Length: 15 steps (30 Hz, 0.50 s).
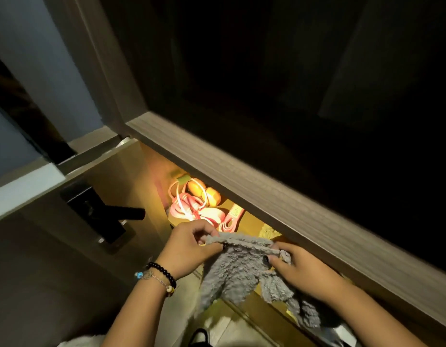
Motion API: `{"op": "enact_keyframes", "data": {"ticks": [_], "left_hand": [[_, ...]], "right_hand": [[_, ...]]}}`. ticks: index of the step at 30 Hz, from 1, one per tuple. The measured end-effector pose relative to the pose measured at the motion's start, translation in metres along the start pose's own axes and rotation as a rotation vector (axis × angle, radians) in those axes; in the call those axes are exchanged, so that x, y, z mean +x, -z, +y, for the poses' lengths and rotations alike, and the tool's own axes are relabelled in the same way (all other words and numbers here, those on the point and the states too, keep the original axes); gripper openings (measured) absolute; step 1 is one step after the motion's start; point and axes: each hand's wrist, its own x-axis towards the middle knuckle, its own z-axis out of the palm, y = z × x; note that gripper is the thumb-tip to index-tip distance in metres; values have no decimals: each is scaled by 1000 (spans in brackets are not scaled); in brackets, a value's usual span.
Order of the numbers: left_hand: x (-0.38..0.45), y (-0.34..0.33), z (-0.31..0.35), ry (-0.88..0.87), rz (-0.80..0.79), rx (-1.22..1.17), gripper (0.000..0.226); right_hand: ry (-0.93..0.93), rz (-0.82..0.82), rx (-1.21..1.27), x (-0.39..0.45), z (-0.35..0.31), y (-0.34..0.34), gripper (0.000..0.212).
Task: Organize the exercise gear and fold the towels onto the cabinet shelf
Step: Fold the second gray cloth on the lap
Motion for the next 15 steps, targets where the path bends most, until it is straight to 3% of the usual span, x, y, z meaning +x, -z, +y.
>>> {"op": "enact_keyframes", "data": {"ticks": [5,8,11,15], "left_hand": [[35,16,-15,-23,-172,-46,12],[49,15,-27,-33,-177,-6,22],[58,2,-39,-41,-169,-3,16],[66,-19,-59,-72,-172,-13,27]], "right_hand": [[-157,64,95,11,-8,-5,13],[-243,115,-35,21,-1,-17,21],[-293,124,-86,28,9,-26,28],[-307,206,-42,36,28,-39,21]]}}
